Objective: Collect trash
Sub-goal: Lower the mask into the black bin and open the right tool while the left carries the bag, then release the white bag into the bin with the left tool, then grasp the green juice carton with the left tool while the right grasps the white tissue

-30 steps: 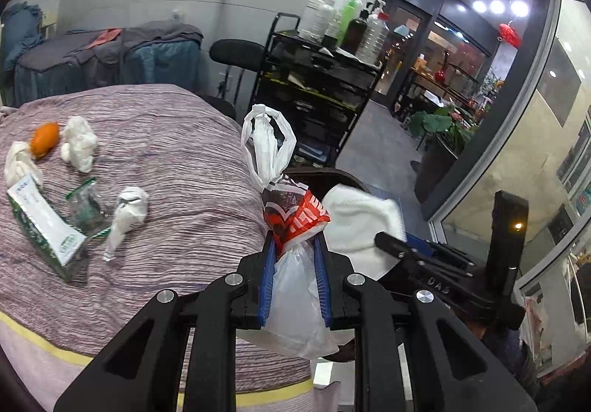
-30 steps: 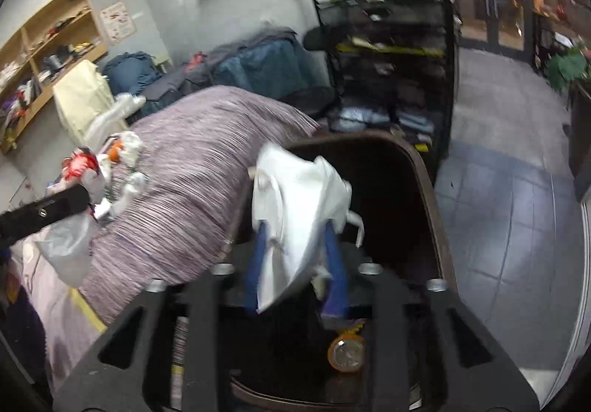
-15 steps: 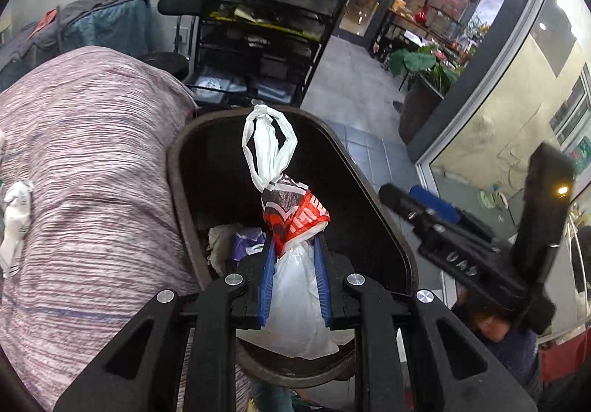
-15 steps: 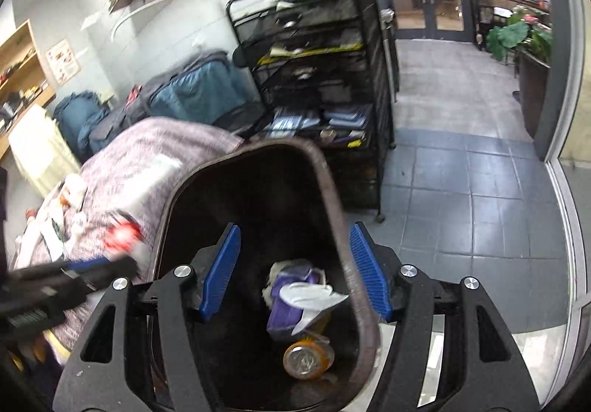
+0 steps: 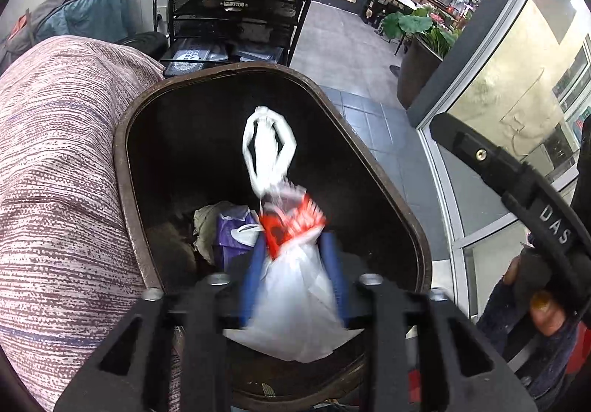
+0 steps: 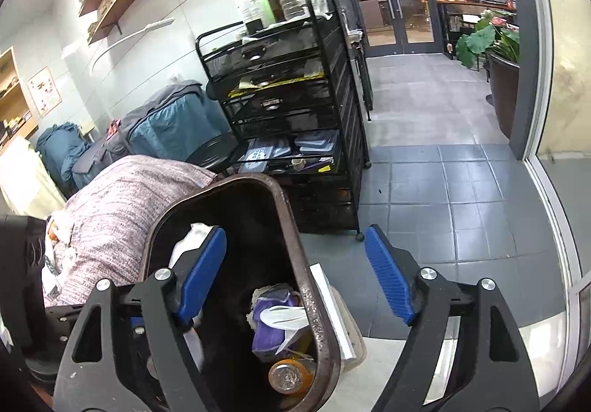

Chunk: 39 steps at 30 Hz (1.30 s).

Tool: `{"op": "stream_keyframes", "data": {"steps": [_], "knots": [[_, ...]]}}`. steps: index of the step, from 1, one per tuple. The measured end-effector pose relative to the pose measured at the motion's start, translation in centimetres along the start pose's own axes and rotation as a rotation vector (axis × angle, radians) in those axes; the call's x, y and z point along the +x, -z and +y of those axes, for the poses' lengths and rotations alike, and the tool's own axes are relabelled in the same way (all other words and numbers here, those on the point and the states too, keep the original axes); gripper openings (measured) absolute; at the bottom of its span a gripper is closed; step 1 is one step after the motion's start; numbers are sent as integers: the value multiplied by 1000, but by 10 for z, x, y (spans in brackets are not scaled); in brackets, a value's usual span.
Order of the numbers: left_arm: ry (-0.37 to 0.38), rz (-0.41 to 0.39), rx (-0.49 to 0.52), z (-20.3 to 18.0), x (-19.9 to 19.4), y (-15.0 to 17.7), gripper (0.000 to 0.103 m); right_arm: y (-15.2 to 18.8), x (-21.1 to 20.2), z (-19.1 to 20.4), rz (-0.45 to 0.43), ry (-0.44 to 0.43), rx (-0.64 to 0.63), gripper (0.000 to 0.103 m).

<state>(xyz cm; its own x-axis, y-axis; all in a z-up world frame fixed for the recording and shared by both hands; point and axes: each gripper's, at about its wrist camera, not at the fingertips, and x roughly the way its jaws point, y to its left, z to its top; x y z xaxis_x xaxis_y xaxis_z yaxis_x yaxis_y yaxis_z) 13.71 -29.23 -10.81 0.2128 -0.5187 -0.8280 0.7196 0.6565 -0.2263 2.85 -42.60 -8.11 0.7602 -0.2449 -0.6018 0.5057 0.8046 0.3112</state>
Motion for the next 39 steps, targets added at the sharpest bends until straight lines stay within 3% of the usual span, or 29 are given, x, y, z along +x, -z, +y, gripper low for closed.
{"op": "stream_keyframes", "data": {"steps": [1,4,11,16,21,30,39], "knots": [[-8,-12,4,-1,-2,1,58,0,2,0,2,1,2,78],[-18,-48,10,-1,-8,2,74,-2,3,-1,8,3,3,78],[-15,-117,-14,1,-30,1,77,-2,3,7,19,-26,-11,80],[-82,-237,-7,3,-67,7,87,2,5,20,33,-56,-36,80],[-141,-300,-33,18,-93,14,91,7,9,37,57,-98,-68,81],[-211,-345,-168,71,-128,39,92,14,16,102,123,-274,-186,81],[-343,-375,-401,160,-168,71,92,26,22,194,176,-460,-371,81]]}}
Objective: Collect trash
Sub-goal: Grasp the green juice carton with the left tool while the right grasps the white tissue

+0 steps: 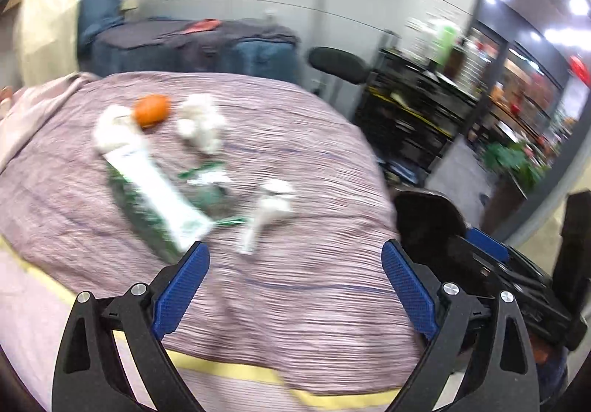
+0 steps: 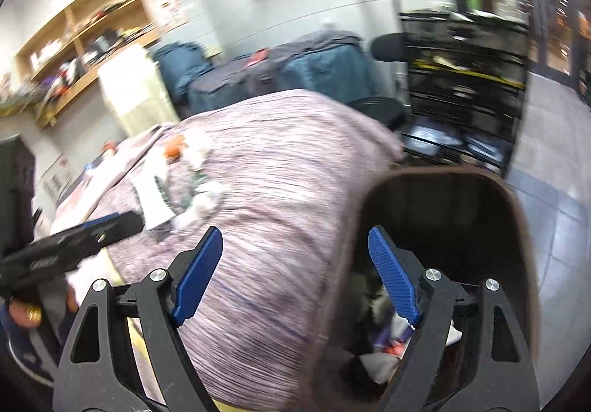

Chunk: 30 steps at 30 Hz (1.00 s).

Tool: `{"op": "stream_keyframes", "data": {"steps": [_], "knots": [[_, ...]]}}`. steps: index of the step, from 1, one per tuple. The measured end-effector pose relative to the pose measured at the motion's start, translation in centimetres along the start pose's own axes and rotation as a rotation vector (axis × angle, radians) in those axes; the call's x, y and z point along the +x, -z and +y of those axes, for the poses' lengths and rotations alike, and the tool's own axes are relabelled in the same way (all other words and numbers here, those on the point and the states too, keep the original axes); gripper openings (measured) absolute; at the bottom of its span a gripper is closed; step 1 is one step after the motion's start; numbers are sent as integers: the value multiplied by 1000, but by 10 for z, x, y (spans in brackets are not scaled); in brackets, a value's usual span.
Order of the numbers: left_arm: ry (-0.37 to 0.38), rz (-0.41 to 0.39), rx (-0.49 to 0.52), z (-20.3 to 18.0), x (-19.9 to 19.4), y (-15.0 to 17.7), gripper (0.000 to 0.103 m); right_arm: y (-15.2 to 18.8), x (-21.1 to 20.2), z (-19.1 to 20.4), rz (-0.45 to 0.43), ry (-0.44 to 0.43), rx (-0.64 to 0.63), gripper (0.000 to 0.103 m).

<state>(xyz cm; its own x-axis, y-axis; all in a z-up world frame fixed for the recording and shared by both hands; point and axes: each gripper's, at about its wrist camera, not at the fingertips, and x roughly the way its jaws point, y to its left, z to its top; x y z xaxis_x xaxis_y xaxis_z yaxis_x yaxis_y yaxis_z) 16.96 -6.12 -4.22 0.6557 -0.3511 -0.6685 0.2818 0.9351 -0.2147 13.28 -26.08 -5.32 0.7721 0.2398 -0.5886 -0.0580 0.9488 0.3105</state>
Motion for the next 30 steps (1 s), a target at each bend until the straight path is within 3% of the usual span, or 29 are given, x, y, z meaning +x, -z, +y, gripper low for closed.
{"op": "stream_keyframes", "data": {"steps": [6,16,24,26,27,28,30], "knots": [[-121,56,-171,74,14,-18,92,-11,31,48,57,-80,-133,81],[-93,188,-326,129,57,-32,92,-28,102,100,211,-116,-278,79],[-113,205,-303,122,76,-44,92,-44,167,108,366,-73,-255,59],[-133,194,-286,120,76,-43,86,-44,174,107,380,-72,-245,44],[-144,191,-273,120,77,-44,75,-43,176,107,386,-77,-240,39],[-141,191,-265,118,76,-42,72,-42,177,106,387,-88,-234,35],[-121,189,-276,120,76,-41,70,-42,177,104,378,-102,-218,34]]}}
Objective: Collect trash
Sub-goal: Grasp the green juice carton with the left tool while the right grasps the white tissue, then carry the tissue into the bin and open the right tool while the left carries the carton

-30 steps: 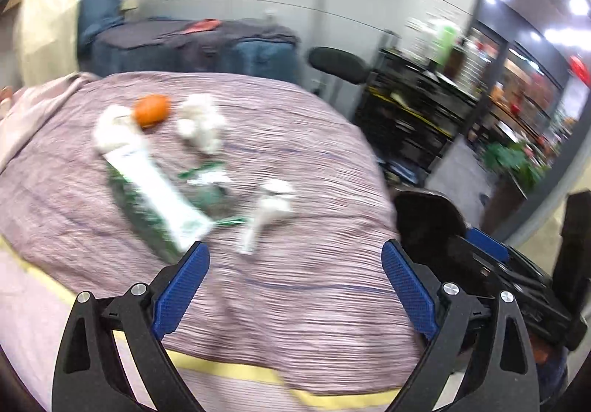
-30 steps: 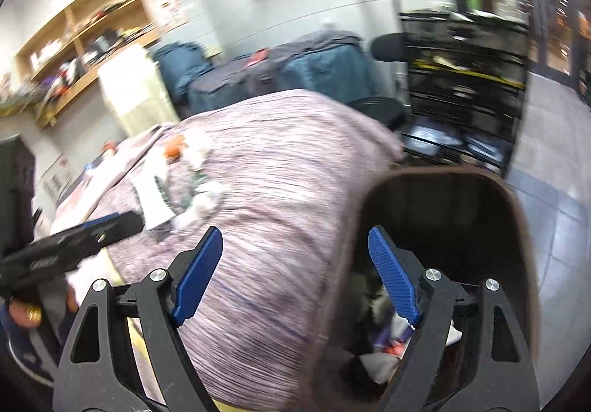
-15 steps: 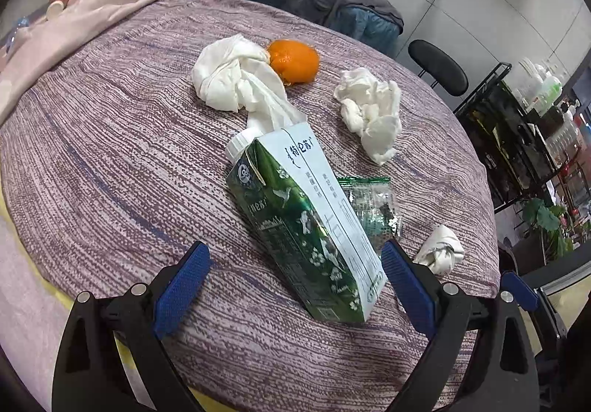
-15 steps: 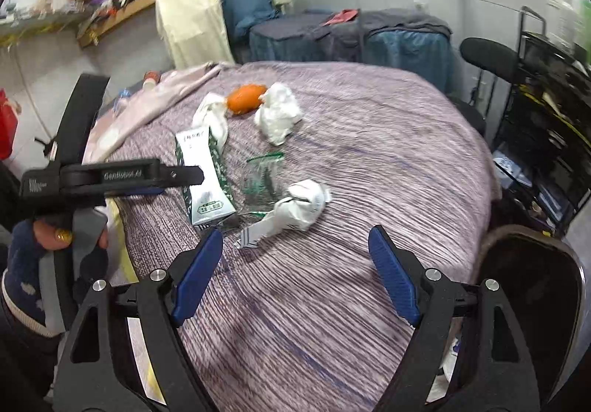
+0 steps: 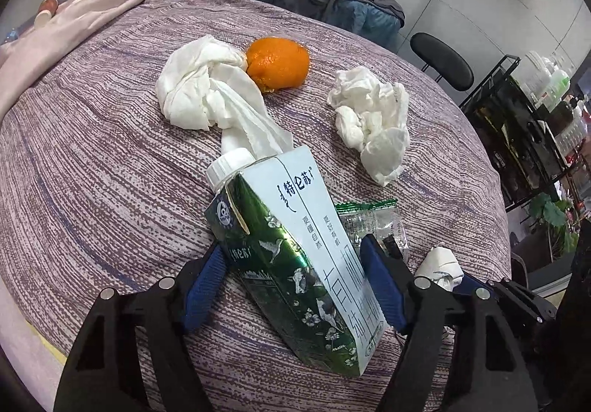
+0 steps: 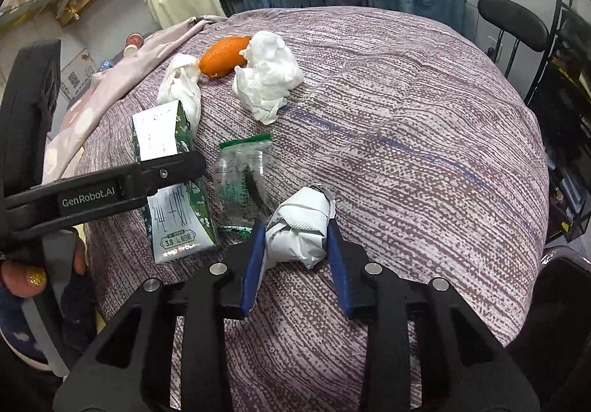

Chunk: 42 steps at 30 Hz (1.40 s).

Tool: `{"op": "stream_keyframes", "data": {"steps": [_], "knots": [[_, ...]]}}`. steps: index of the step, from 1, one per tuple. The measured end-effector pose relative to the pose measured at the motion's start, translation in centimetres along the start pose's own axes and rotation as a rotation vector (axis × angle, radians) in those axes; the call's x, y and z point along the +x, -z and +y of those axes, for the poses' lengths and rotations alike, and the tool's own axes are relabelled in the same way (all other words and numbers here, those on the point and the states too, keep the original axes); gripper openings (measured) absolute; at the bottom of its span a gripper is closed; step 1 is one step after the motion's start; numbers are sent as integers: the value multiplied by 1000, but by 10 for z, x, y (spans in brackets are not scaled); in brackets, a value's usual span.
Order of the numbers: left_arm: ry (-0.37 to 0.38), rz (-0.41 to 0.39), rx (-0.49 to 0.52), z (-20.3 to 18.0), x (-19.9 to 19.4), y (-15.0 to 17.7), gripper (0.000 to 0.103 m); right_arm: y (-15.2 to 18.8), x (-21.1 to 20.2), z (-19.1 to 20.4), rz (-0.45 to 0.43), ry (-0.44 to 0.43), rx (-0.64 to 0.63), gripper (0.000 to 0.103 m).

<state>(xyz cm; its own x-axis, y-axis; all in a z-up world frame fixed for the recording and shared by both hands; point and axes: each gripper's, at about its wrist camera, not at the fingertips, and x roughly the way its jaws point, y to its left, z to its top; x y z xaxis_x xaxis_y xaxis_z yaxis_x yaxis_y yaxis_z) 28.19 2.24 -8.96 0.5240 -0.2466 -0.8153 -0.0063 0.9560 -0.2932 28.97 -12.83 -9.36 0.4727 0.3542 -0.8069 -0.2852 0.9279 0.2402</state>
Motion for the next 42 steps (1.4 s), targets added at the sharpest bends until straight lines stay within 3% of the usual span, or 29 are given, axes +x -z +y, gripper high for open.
{"op": "stream_keyframes", "data": {"steps": [12,18,25,30,42], "knots": [[62,-70,-4,-1,-19,8,65,16,-42,-11,-165,-27,77,32],[90,-158,16,-11,-50,21,65,36,-77,-17,-240,-22,87,32],[142,-260,85,-47,-90,38,65,64,-123,-34,-323,-3,121,32],[198,-288,148,-76,-109,56,65,87,-149,-52,-367,30,163,32],[314,-253,292,-151,-107,97,65,160,-191,-112,-395,119,316,33]]}}
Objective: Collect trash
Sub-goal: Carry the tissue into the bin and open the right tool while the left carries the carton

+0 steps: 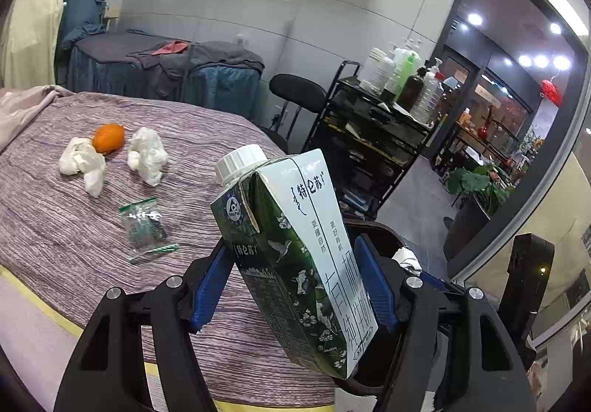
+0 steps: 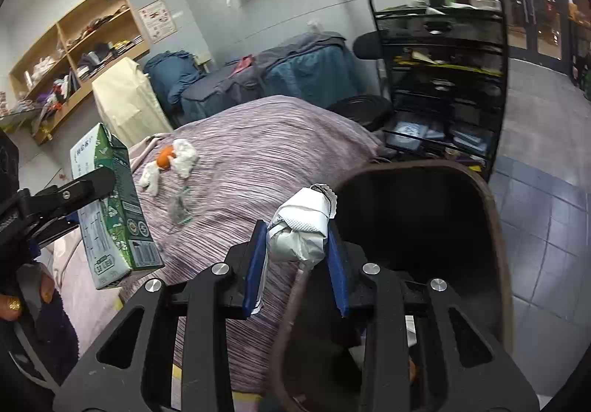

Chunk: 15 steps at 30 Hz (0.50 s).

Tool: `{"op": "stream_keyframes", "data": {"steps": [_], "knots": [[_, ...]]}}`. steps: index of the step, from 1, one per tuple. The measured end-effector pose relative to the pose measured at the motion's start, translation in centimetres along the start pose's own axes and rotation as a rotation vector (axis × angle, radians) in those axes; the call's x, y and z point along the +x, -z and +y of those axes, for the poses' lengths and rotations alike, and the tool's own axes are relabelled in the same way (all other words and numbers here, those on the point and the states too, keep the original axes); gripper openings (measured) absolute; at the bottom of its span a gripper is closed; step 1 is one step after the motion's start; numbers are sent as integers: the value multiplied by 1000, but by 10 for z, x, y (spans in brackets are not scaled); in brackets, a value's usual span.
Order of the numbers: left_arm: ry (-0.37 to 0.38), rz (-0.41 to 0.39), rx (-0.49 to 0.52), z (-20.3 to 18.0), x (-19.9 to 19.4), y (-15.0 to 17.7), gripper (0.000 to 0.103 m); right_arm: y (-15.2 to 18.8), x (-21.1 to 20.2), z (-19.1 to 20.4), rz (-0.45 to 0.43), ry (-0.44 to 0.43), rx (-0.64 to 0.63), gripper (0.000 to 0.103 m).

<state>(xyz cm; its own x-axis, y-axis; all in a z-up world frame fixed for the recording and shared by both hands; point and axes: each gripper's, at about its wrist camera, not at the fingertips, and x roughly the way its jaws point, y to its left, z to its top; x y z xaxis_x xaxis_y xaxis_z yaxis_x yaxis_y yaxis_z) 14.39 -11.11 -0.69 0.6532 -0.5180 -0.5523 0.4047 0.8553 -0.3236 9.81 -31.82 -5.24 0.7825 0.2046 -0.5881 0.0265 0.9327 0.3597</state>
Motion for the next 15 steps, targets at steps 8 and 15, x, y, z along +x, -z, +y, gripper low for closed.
{"op": "stream_keyframes", "data": {"steps": [8,15], "knots": [[71,48,71,-41,23,15,65,18,-13,-37,11,71,62,33],[90,91,102,-59,40,25,65,30,-2,-56,45,142,79,33]]}}
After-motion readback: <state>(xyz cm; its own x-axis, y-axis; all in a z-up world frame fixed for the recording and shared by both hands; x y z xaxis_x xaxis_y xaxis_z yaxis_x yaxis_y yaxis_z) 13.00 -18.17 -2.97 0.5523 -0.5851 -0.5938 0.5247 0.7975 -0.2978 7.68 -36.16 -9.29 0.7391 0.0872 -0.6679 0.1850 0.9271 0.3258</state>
